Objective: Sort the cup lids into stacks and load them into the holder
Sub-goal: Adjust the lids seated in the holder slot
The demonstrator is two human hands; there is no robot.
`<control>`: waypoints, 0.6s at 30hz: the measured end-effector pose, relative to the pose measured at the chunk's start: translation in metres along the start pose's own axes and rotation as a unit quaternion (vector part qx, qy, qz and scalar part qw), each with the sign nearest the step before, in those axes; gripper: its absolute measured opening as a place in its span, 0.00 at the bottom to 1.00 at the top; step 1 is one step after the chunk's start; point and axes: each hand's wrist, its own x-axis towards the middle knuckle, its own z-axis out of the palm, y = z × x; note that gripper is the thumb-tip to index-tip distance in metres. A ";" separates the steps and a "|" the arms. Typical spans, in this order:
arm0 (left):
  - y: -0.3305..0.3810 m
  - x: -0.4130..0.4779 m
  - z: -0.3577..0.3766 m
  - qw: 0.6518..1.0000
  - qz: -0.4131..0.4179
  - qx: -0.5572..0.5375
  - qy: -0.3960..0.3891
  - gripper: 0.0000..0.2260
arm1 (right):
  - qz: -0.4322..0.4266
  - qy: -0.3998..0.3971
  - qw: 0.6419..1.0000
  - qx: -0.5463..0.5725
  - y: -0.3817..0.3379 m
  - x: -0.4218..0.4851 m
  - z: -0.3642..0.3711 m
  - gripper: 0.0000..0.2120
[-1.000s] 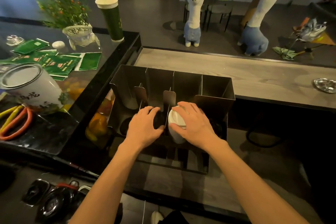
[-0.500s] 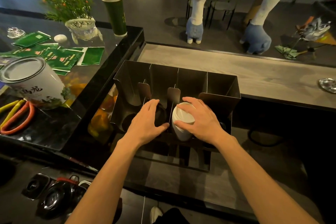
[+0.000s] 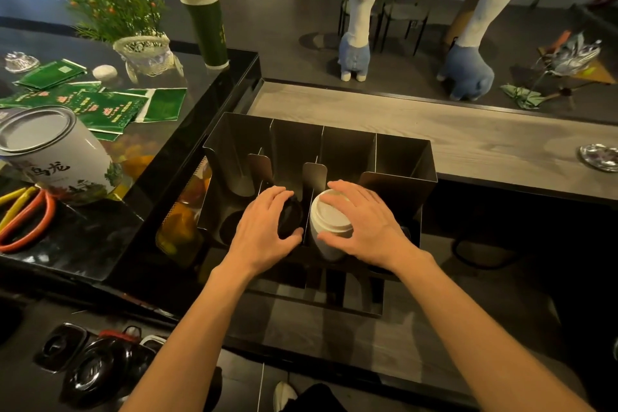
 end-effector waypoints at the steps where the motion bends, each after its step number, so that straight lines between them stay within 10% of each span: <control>1: -0.002 -0.003 0.002 1.000 0.000 0.001 0.010 0.32 | 0.004 0.019 1.000 -0.007 -0.001 -0.002 0.002 0.30; 18: -0.007 -0.012 0.019 0.999 0.008 0.047 0.016 0.32 | 0.035 0.026 0.999 -0.032 -0.005 -0.009 0.019 0.31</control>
